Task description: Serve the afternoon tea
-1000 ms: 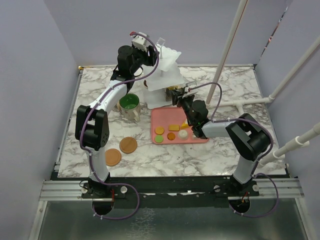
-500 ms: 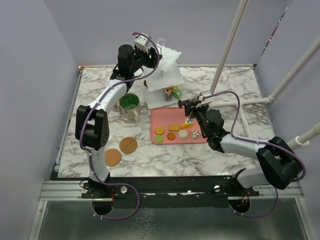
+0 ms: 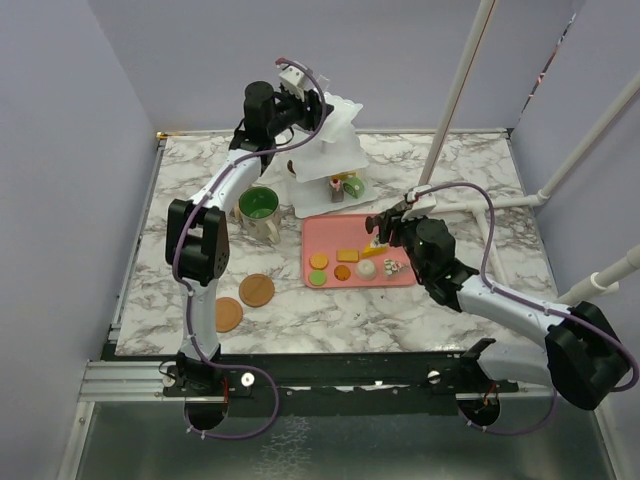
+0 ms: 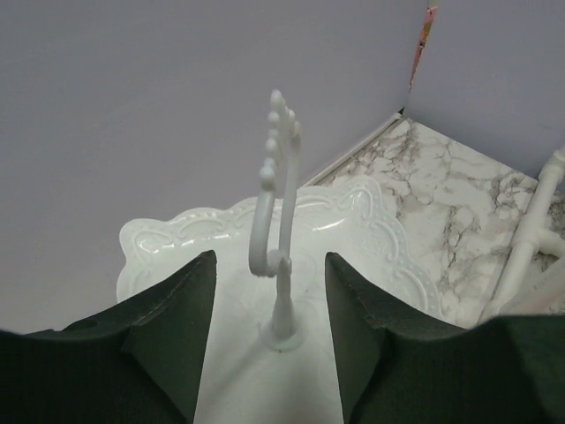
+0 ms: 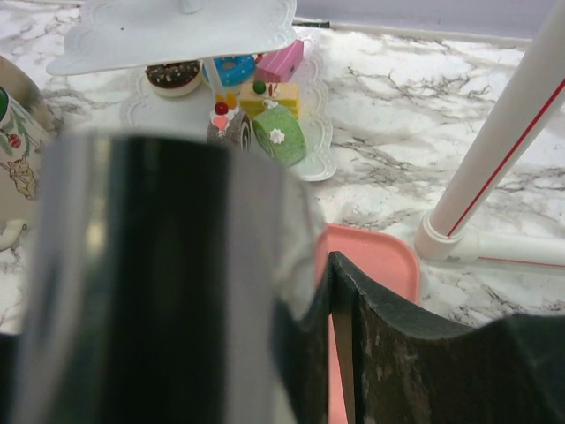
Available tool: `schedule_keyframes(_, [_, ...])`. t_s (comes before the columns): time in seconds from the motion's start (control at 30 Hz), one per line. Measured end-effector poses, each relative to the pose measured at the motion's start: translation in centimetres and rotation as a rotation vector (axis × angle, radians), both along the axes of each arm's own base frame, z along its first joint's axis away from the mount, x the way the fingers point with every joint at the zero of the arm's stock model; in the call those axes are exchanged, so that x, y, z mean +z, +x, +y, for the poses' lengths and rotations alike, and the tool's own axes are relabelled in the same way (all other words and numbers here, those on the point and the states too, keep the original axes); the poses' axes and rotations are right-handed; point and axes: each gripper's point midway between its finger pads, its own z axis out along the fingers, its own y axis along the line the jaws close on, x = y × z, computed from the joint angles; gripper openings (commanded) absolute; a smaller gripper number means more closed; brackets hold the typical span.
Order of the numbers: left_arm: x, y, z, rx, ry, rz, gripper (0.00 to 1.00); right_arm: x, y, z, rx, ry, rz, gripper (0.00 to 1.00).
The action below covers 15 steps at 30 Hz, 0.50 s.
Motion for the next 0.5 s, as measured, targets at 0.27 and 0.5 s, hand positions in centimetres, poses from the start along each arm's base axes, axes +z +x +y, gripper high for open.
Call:
schedule_keyframes(0.27, [1.5, 1.9, -0.4, 0.007, -0.017, -0.058, 0.12, -0.2, -1.0, -0.3, -0.009, 0.017, 0.084, 0.56])
schedule_keyframes(0.5, [2.0, 2.7, -0.6, 0.088, -0.021, -0.092, 0.09, -0.8, -2.2, 0.0, 0.001, 0.012, 0.137, 0.56])
